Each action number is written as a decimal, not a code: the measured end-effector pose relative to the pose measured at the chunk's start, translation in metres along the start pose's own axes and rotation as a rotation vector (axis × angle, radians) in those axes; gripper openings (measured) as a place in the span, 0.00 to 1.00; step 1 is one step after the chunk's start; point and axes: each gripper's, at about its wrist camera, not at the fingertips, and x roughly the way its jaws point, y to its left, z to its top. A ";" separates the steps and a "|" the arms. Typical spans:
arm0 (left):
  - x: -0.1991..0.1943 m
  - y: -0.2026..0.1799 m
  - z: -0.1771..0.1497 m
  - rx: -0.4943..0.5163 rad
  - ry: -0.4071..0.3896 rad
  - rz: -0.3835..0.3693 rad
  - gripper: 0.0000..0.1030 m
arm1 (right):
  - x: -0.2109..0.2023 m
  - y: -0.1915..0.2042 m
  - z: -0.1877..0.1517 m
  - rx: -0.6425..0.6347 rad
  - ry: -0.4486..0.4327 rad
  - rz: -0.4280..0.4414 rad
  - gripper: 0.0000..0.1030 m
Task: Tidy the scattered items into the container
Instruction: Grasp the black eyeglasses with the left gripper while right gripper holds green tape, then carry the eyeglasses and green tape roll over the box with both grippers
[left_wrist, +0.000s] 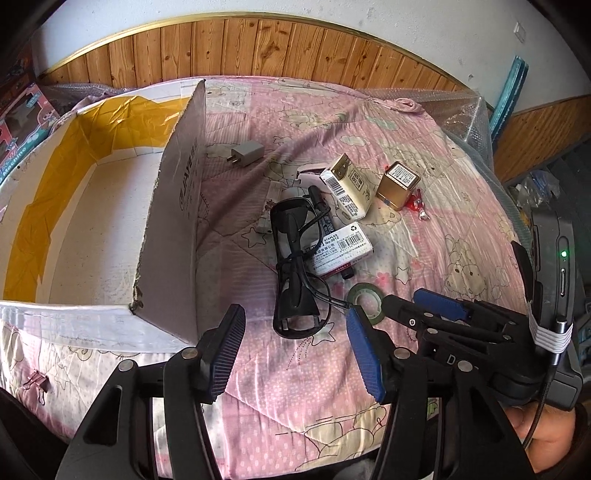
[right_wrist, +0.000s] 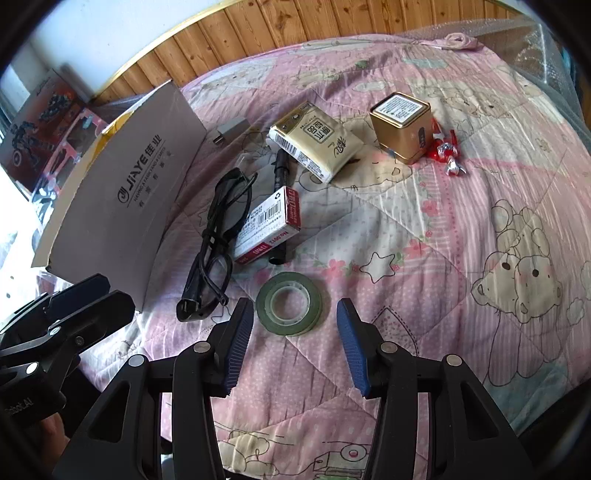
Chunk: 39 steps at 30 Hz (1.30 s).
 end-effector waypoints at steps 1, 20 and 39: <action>0.003 -0.001 0.001 0.002 0.005 -0.008 0.57 | 0.003 -0.001 0.000 0.004 0.009 -0.003 0.49; 0.105 0.019 0.028 -0.088 0.108 -0.055 0.55 | 0.050 0.014 0.004 -0.156 0.083 -0.191 0.30; 0.054 -0.001 0.030 -0.031 0.035 -0.061 0.18 | 0.010 -0.028 0.009 0.139 0.026 0.038 0.13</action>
